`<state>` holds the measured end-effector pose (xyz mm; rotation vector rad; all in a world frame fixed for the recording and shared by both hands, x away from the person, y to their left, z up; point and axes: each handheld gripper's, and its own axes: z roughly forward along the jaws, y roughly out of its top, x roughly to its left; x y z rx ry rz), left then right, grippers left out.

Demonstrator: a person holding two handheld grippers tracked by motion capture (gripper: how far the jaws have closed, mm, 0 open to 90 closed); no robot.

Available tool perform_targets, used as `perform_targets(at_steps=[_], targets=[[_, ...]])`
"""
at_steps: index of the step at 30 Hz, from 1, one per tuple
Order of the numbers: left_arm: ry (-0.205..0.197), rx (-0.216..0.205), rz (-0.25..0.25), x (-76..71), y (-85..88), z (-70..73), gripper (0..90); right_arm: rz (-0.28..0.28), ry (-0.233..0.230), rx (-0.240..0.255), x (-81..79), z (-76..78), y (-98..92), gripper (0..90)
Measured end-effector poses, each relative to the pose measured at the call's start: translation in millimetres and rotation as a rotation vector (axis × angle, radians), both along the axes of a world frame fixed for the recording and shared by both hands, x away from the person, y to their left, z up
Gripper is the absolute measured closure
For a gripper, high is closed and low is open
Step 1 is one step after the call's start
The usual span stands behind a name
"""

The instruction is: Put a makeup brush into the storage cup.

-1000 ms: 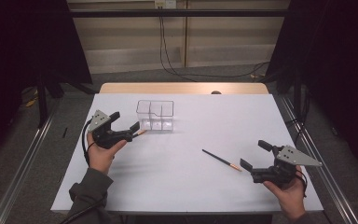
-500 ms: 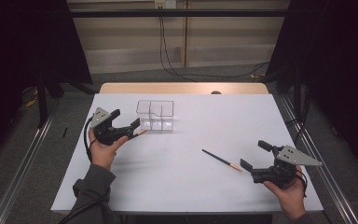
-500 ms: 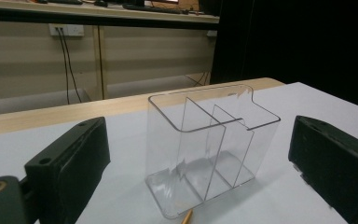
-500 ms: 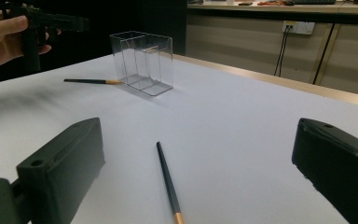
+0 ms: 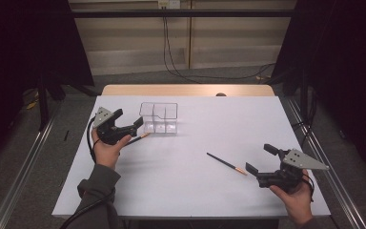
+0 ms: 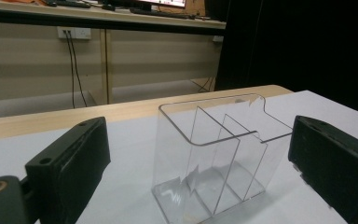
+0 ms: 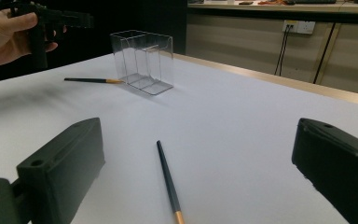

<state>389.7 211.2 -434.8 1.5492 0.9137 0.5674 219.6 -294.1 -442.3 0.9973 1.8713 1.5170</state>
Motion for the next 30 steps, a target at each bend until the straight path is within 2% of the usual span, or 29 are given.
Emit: perform_targets(at_steps=[15, 21, 30], targets=[[0.023, -0.003, 0.053, 10.5, 15.6, -7.1, 5.3, -0.003, -0.002, -0.006, -0.9, 0.3, -1.6, 1.6], [0.019, -0.012, 0.061, 12.8, 17.9, -7.1, 5.3, -0.001, -0.003, -0.006, -1.0, 0.3, -1.6, 1.6], [0.027, -0.004, 0.064, 15.2, 20.7, -8.4, 5.3, 0.004, -0.002, -0.001, -1.0, 0.5, -0.9, 1.5]])
